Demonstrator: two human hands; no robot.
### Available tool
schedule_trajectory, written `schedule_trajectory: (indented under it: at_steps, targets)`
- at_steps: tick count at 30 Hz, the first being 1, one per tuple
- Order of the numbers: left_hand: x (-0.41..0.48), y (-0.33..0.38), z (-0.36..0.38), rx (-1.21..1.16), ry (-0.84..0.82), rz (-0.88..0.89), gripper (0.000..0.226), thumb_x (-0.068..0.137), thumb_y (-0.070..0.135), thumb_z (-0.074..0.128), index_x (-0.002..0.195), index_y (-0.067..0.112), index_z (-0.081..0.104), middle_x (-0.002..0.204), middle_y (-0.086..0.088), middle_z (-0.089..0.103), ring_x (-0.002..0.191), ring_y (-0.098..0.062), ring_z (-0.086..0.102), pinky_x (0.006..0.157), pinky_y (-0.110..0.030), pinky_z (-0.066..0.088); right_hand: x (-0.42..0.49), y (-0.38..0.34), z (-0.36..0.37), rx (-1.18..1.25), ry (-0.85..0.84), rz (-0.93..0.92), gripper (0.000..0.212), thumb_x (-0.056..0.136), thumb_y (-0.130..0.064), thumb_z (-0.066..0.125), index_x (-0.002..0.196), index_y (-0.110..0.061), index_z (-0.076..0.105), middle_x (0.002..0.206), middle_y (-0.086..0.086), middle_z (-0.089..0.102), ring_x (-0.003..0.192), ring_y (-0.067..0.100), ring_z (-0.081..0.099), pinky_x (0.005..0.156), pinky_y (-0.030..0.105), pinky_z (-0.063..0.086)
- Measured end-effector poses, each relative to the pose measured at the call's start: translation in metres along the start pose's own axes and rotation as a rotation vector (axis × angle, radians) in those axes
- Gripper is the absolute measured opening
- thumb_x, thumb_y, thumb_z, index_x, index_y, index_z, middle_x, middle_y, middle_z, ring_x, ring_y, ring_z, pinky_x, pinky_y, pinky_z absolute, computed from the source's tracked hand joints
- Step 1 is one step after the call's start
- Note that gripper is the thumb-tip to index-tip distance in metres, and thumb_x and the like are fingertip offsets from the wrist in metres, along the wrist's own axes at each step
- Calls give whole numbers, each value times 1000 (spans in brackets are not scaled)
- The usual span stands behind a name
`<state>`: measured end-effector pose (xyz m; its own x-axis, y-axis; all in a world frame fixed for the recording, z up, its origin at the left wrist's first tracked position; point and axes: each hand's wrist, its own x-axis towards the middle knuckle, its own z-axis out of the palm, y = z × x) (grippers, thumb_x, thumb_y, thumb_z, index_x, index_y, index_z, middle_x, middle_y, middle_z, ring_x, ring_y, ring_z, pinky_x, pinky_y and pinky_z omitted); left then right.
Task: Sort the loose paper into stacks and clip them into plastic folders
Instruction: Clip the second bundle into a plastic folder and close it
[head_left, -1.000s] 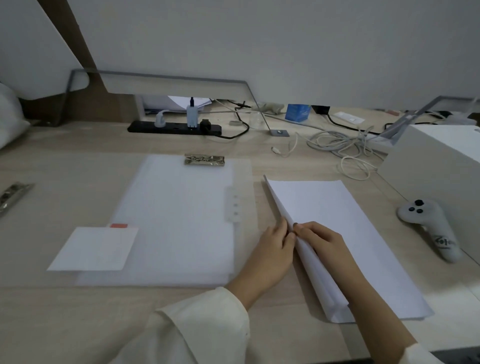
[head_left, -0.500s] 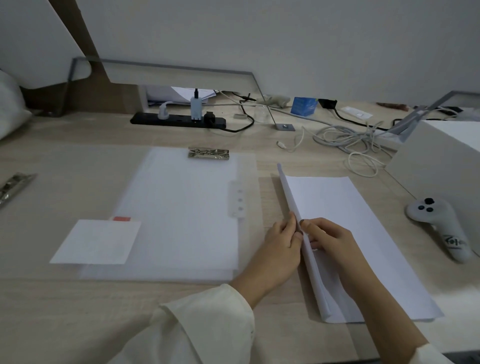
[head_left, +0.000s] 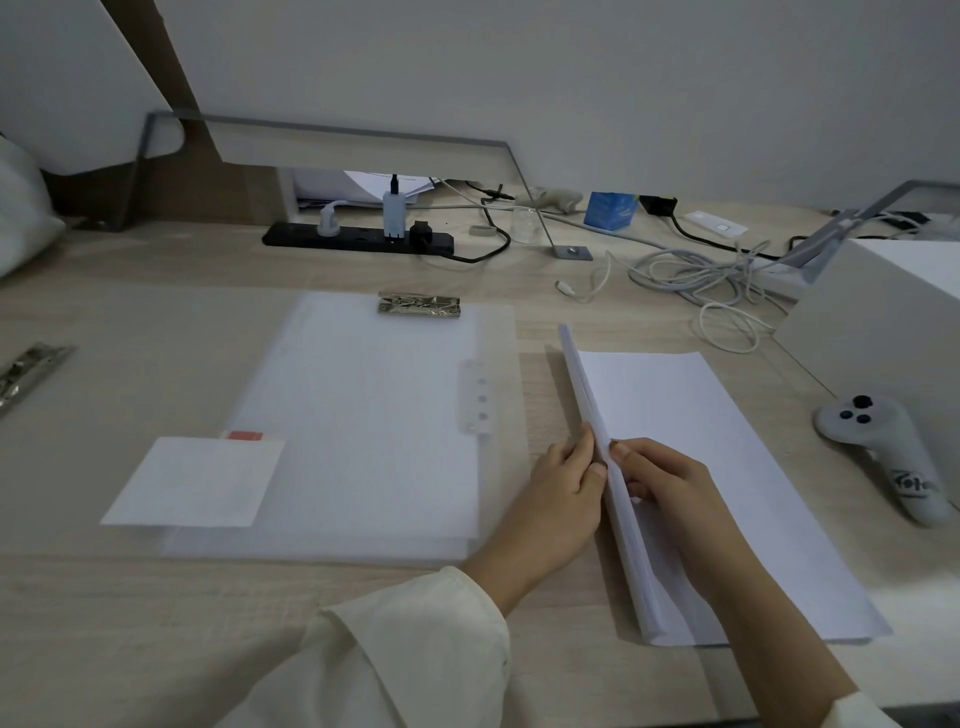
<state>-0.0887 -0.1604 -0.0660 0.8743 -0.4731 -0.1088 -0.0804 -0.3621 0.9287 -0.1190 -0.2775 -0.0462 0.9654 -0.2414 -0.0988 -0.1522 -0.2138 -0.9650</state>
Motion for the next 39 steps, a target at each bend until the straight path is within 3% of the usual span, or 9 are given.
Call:
schedule_trajectory:
  at_steps: [6, 10, 21, 24, 26, 28, 31, 34, 39]
  targets:
    - [-3, 2, 2, 18, 83, 4, 49, 98, 39, 33, 146, 29, 27, 131, 1, 48, 122, -11, 46, 100, -23, 38, 3, 3, 3, -26, 33, -13, 19, 92, -19, 52, 92, -15, 71, 89, 1, 71, 84, 11, 63, 68, 14, 46]
    - [-5, 6, 1, -44, 150, 31, 22, 97, 21, 37, 100, 21, 58, 82, 4, 55, 69, -5, 50, 62, -11, 38, 6, 7, 6, -128, 88, -37, 19, 92, -20, 52, 93, -9, 68, 86, 1, 67, 77, 8, 60, 59, 8, 47]
    - [4, 17, 0, 26, 269, -79, 31, 85, -4, 33, 58, 10, 28, 56, -5, 26, 51, -18, 24, 41, -19, 21, 10, 6, 7, -204, 184, -50, 21, 90, -13, 52, 71, -18, 60, 63, -5, 57, 50, 5, 47, 53, 17, 35]
    - [3, 23, 1, 52, 230, -93, 23, 87, -1, 33, 69, 12, 37, 69, 1, 38, 56, -13, 34, 46, -15, 27, 10, 4, 6, -171, 205, -48, 25, 89, -11, 51, 67, -17, 58, 65, -4, 57, 55, 5, 48, 54, 14, 36]
    - [3, 27, 3, 76, 205, -59, 29, 92, 5, 36, 118, 12, 46, 121, 1, 44, 97, -17, 53, 73, -19, 43, 10, 3, 4, -142, 220, -51, 25, 88, -9, 50, 65, -14, 57, 62, -3, 54, 51, 0, 48, 48, 8, 36]
    - [6, 34, 4, 49, 246, -21, 48, 96, 15, 38, 142, 14, 27, 151, 3, 17, 132, -18, 37, 98, -23, 37, 9, 2, 2, -135, 232, -65, 23, 87, -9, 51, 66, -12, 58, 61, -2, 54, 49, 1, 48, 47, 8, 36]
    - [25, 47, 2, -96, 206, -150, 66, 87, 49, 44, 143, 17, 29, 146, -4, 37, 129, -23, 45, 107, -36, 37, 7, -3, -2, -165, 255, -118, 18, 89, -13, 53, 75, -9, 63, 67, -1, 62, 59, 8, 55, 55, 16, 38]
    - [40, 57, -1, -149, 99, -302, 76, 71, 68, 45, 125, 14, 45, 119, -5, 60, 101, -25, 64, 88, -41, 53, 3, -9, -3, -223, 272, -186, 15, 89, -17, 56, 79, -10, 65, 75, -4, 66, 65, 4, 61, 56, 8, 43]
    - [51, 62, -3, -9, 173, -272, 35, 94, 20, 34, 121, 3, 48, 123, -17, 57, 104, -30, 57, 90, -36, 46, -4, -16, -6, -310, 102, -213, 19, 90, -20, 56, 76, -33, 60, 85, -16, 61, 76, 0, 60, 62, 4, 42]
